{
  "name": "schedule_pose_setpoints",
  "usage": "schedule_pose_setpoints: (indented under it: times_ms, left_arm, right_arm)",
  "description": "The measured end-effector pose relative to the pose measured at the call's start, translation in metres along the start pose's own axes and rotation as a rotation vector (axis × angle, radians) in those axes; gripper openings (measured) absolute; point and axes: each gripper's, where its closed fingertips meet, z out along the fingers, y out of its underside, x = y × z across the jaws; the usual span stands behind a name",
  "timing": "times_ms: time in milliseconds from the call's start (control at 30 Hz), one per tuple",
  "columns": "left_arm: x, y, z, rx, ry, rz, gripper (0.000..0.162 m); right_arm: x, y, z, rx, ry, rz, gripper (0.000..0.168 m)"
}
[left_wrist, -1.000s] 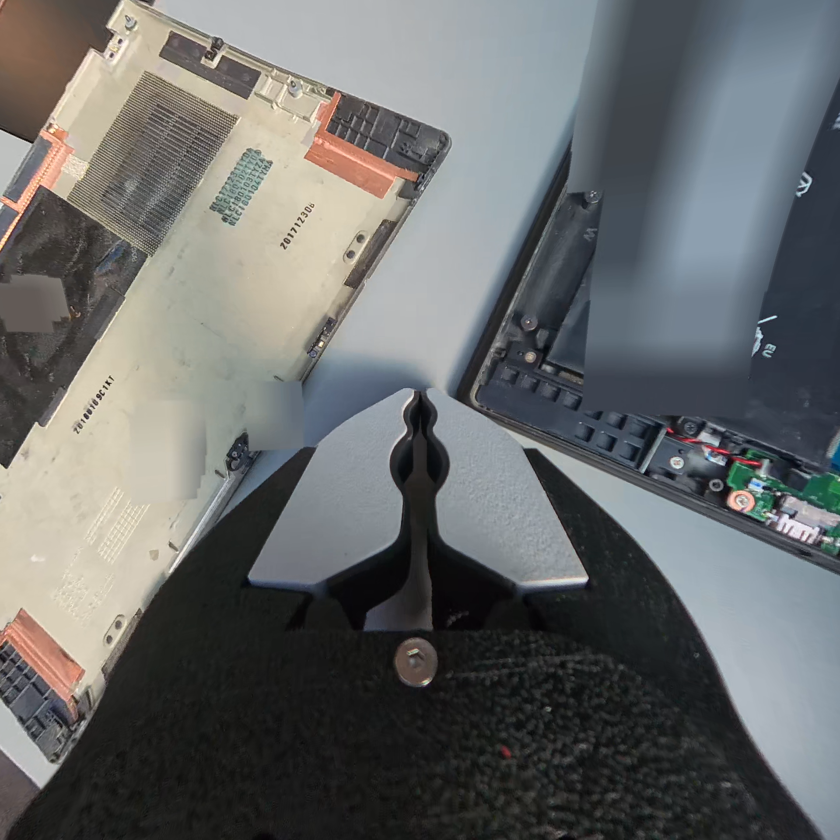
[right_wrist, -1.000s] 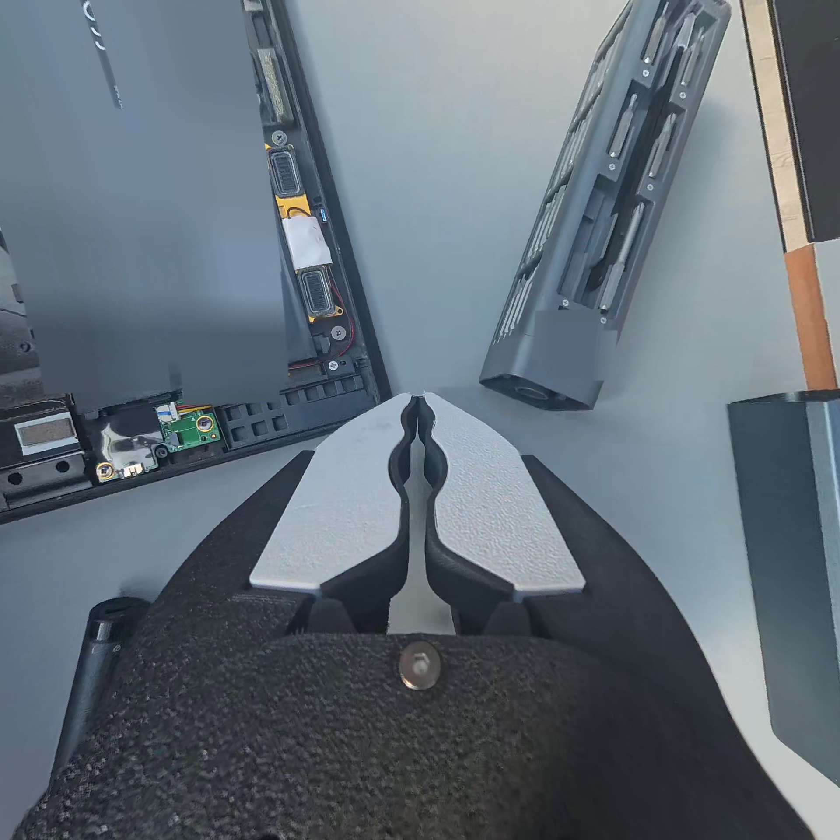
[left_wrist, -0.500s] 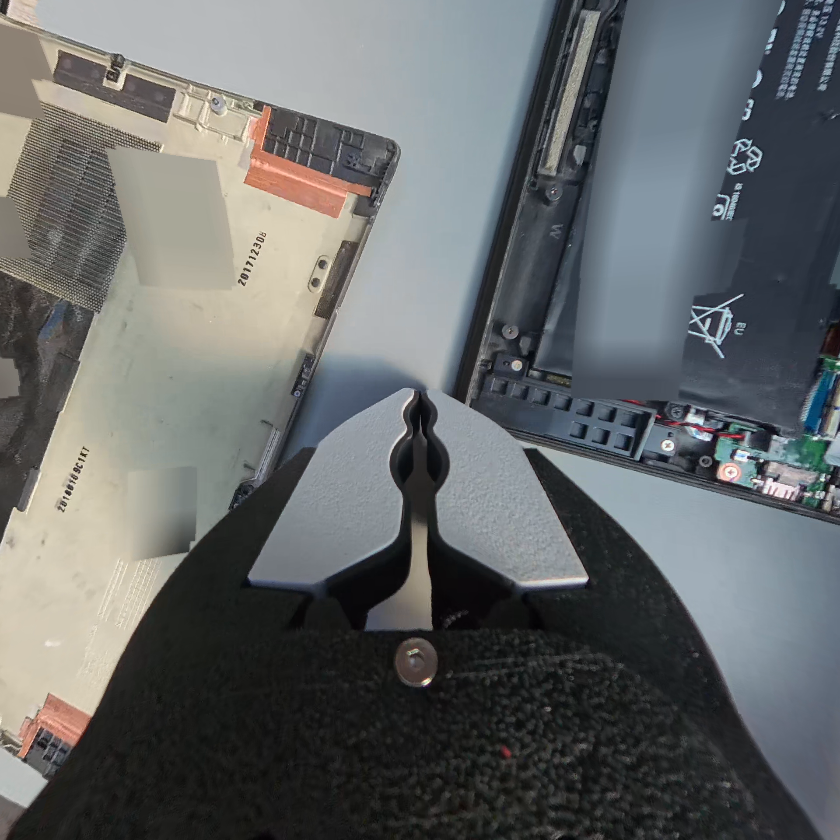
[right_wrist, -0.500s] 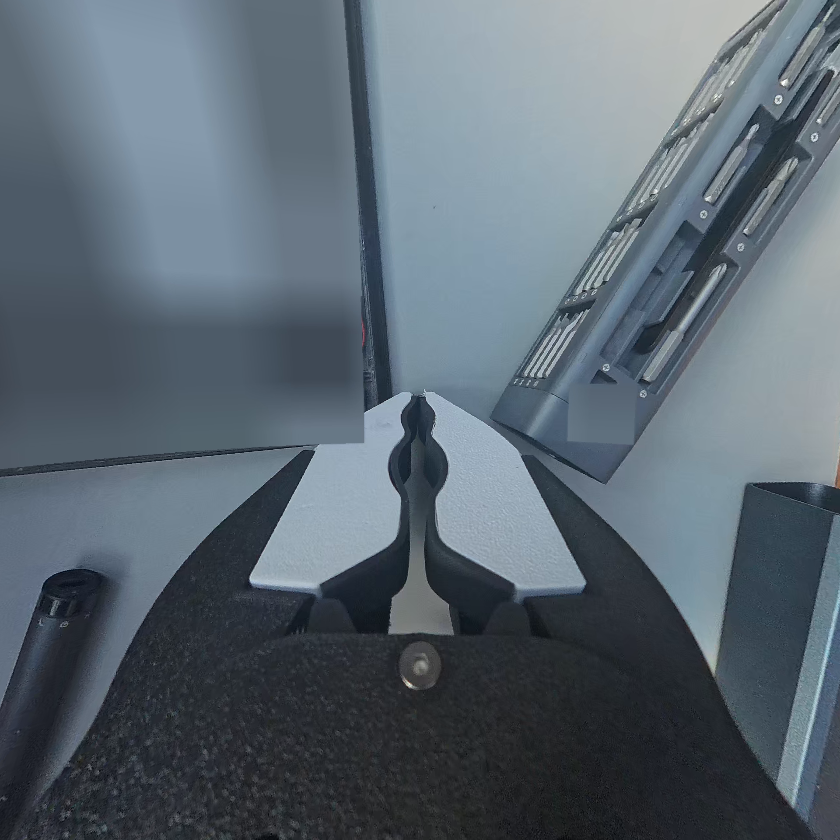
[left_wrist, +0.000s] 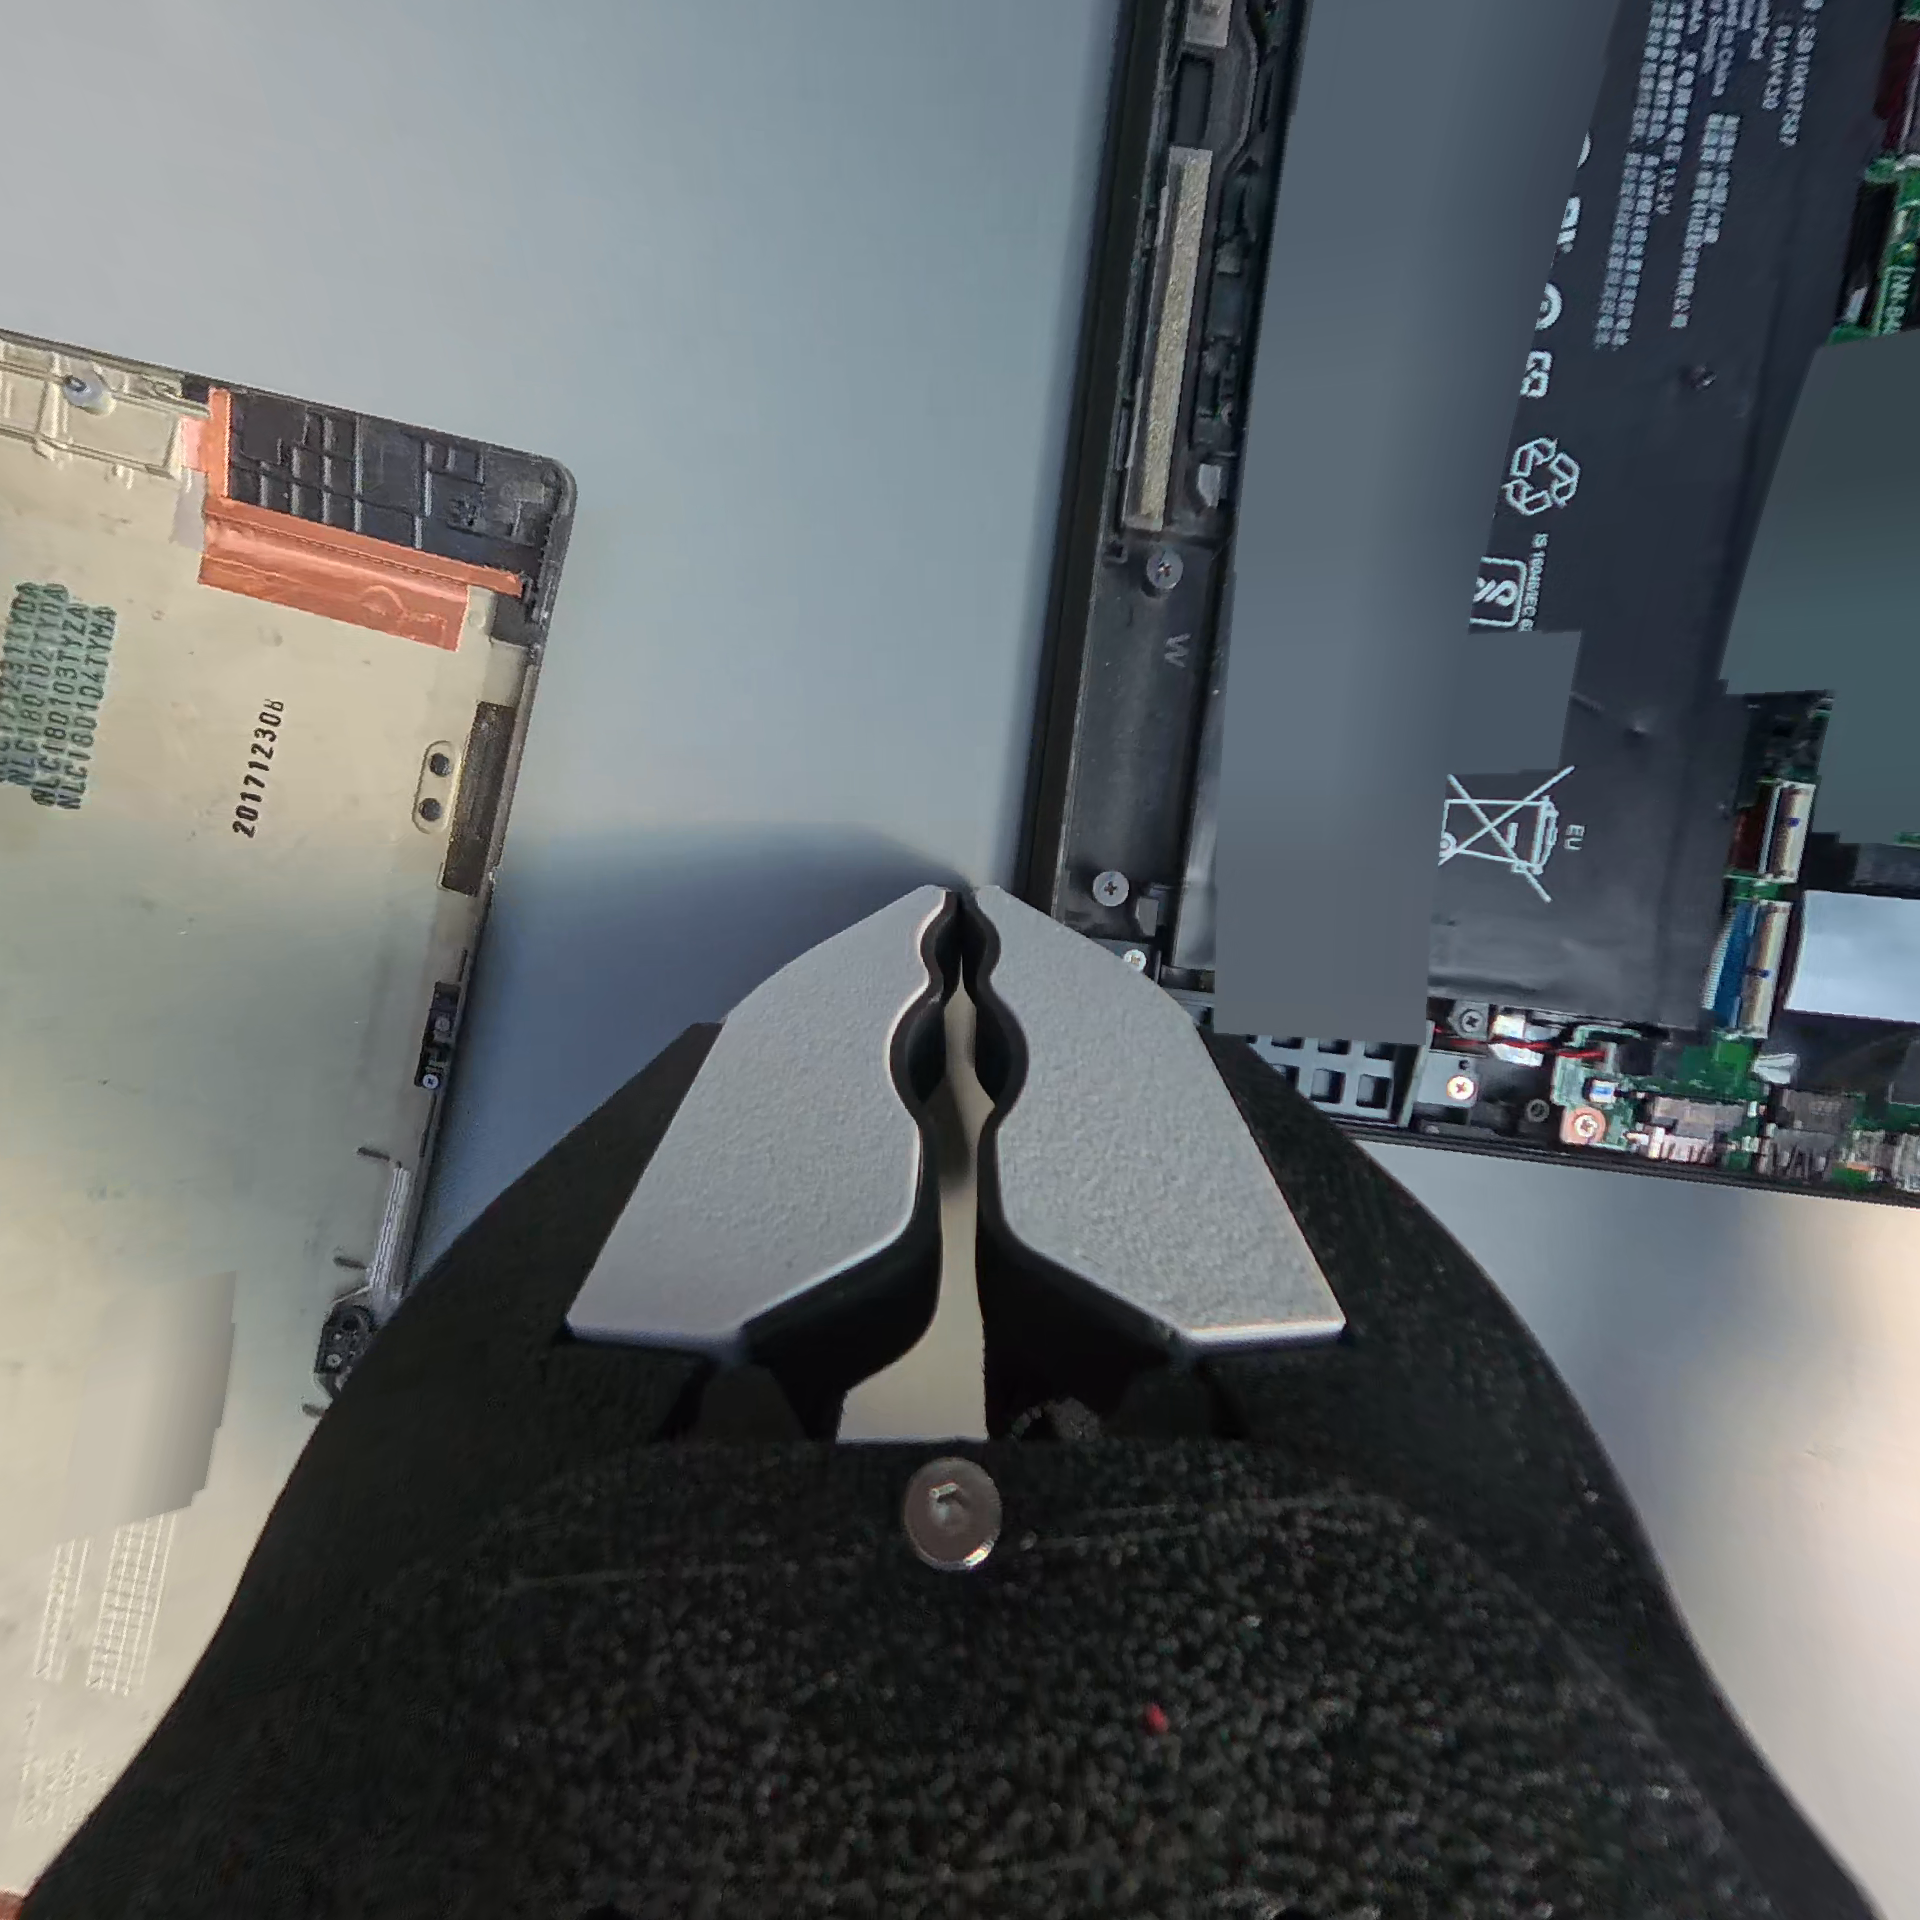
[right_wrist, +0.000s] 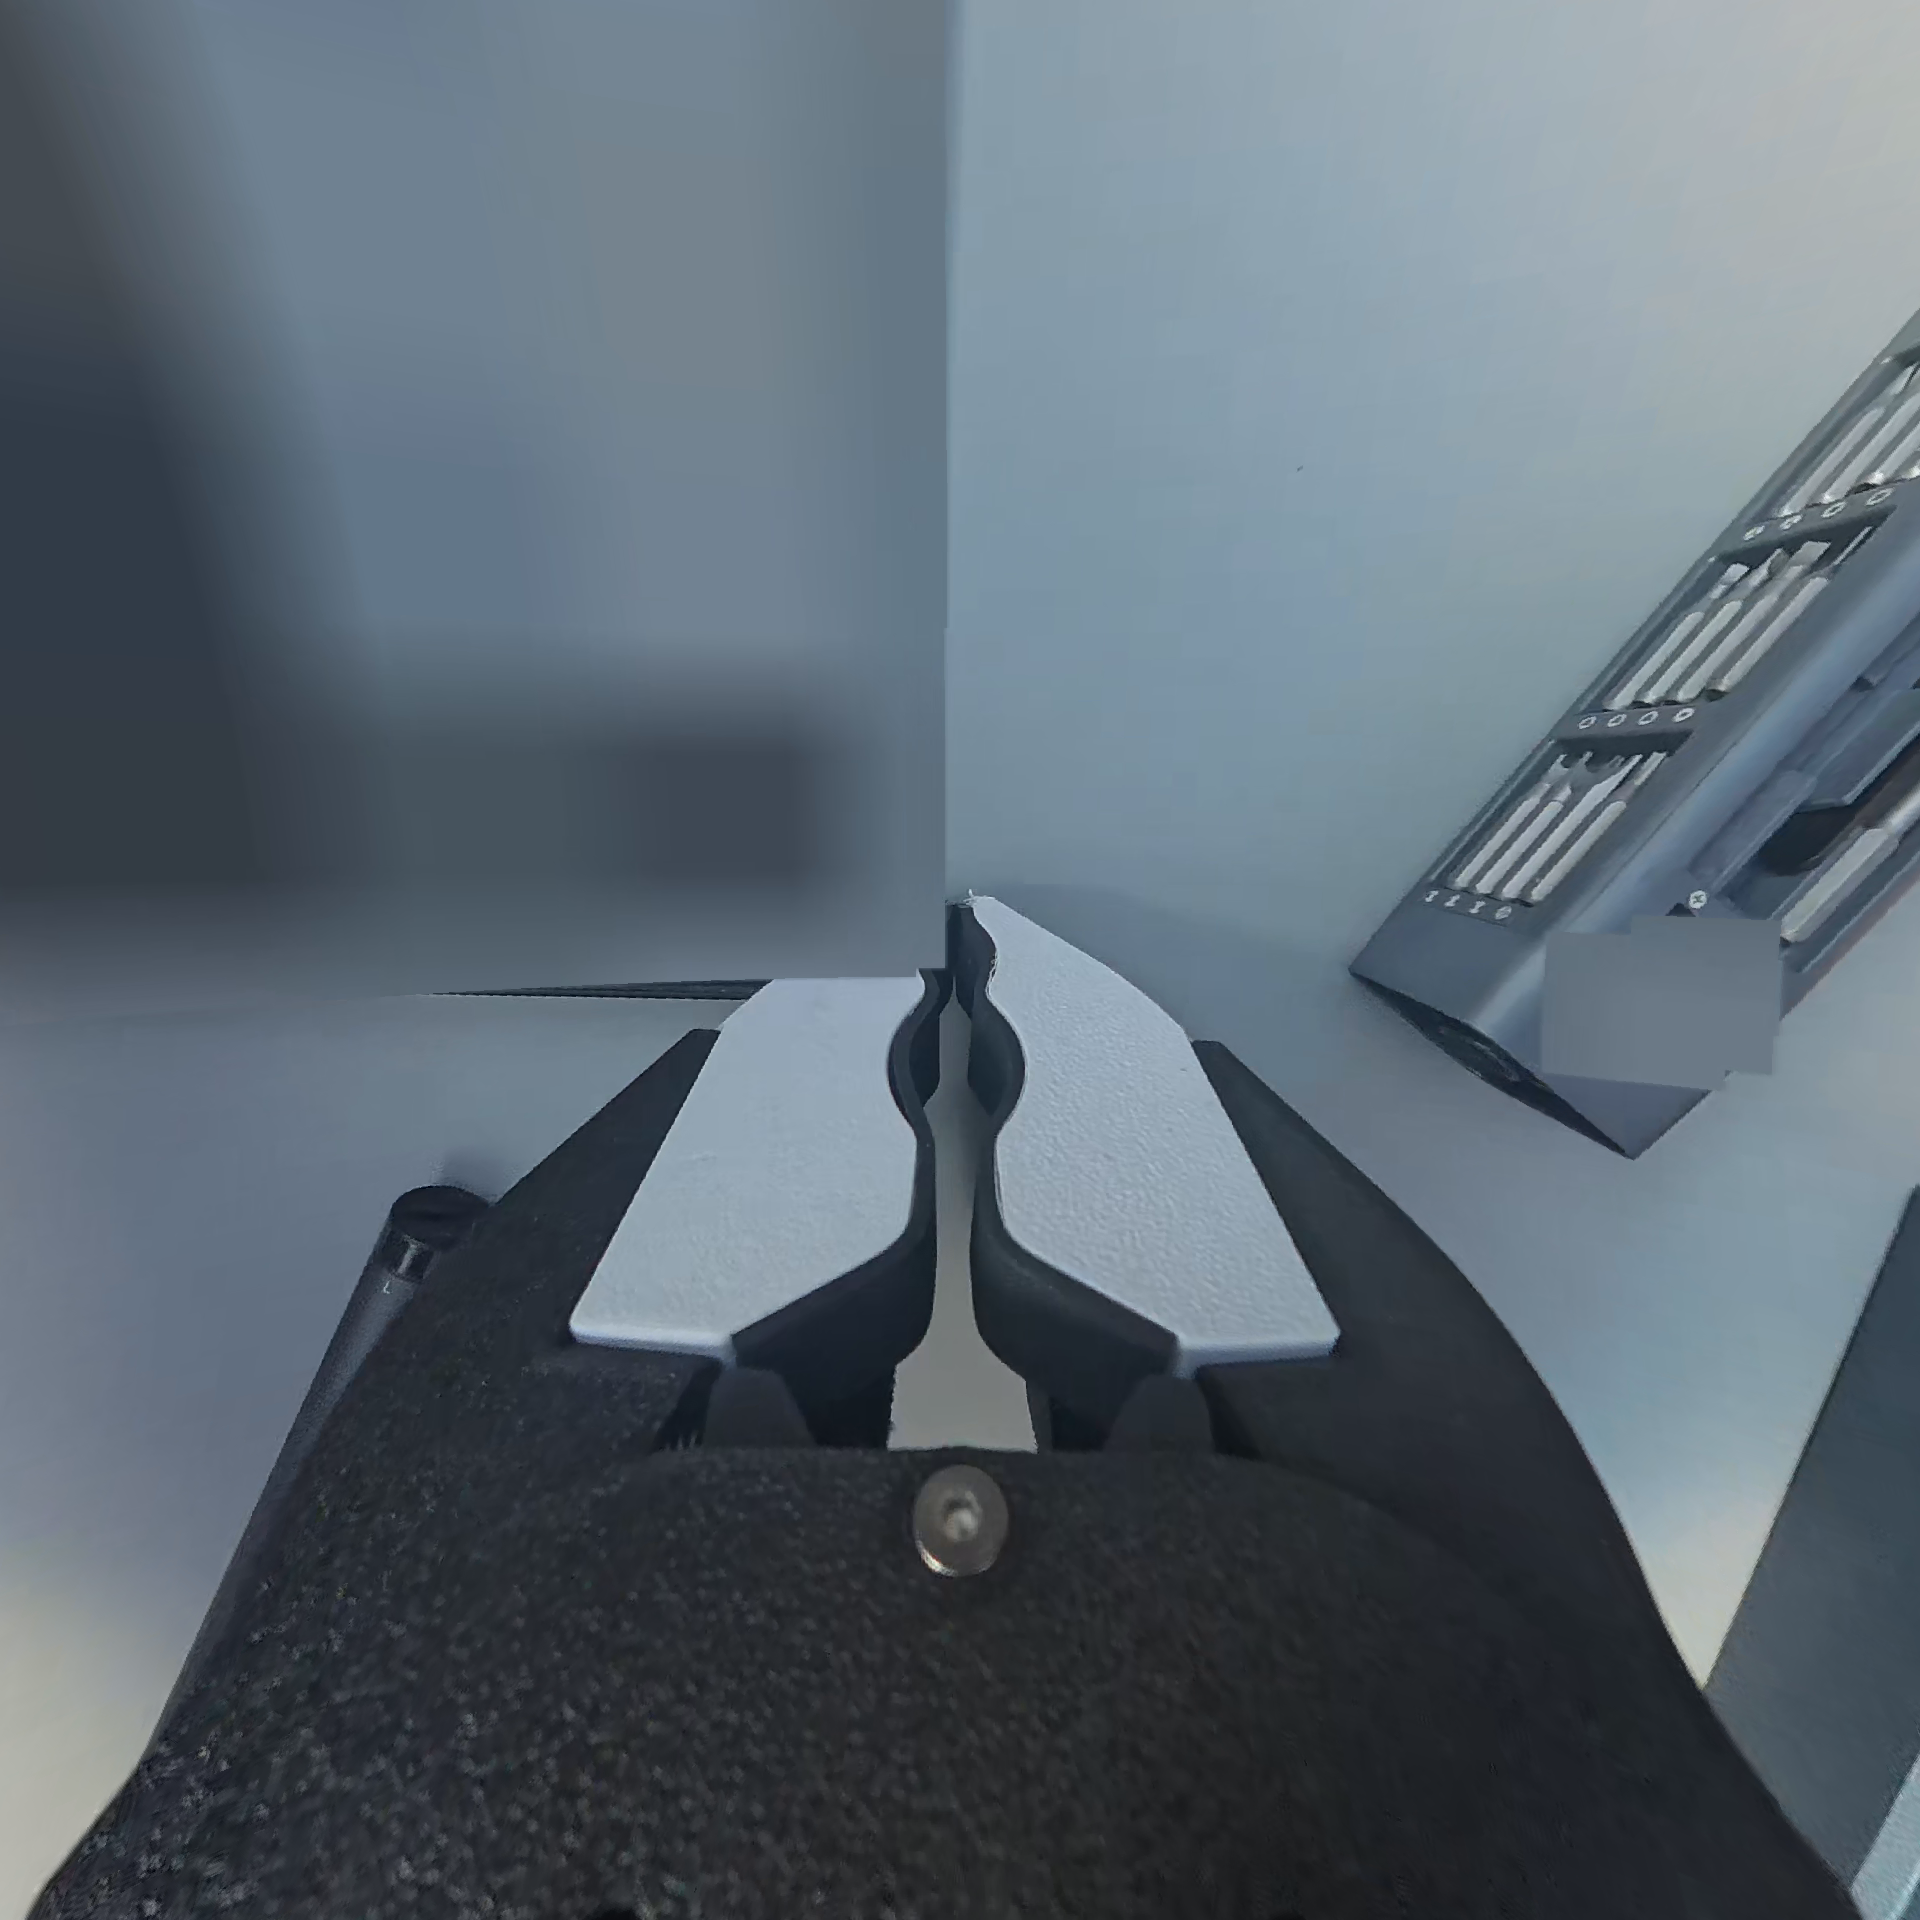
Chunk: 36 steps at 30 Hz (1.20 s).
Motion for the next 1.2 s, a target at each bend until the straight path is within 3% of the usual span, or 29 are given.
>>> schedule_pose_setpoints:
  times_ms: [233,367,467,600,833,1000,1200]
  left_arm:
    - [0.010,-0.006,0.001,0.023,-0.012,0.011,0.000]
    - [0.006,-0.019,-0.023,0.163,-0.151,-0.067,0.000]
    - [0.021,-0.027,-0.049,0.325,-0.200,-0.171,0.003]
    - [0.058,-0.029,-0.062,0.408,-0.227,-0.273,0.052]
    - [0.115,-0.049,-0.046,0.464,-0.226,-0.396,0.084]
    - [0.133,-0.059,-0.045,0.496,-0.303,-0.466,0.086]
    - [0.175,-0.091,-0.035,0.530,-0.240,-0.466,0.071]
  right_arm:
    - [-0.009,0.006,-0.005,0.025,0.064,0.040,0.000]
    - [-0.024,0.011,-0.057,0.249,0.145,0.266,0.008]
    - [-0.057,0.049,-0.085,0.251,0.212,0.377,0.026]
    - [-0.107,0.108,-0.086,0.121,0.263,0.468,0.040]
    - [-0.133,0.140,-0.066,0.033,0.276,0.493,0.043]
    - [-0.133,0.142,-0.061,0.026,0.282,0.473,0.039]
    - [-0.135,0.137,-0.059,0.061,0.307,0.477,0.033]
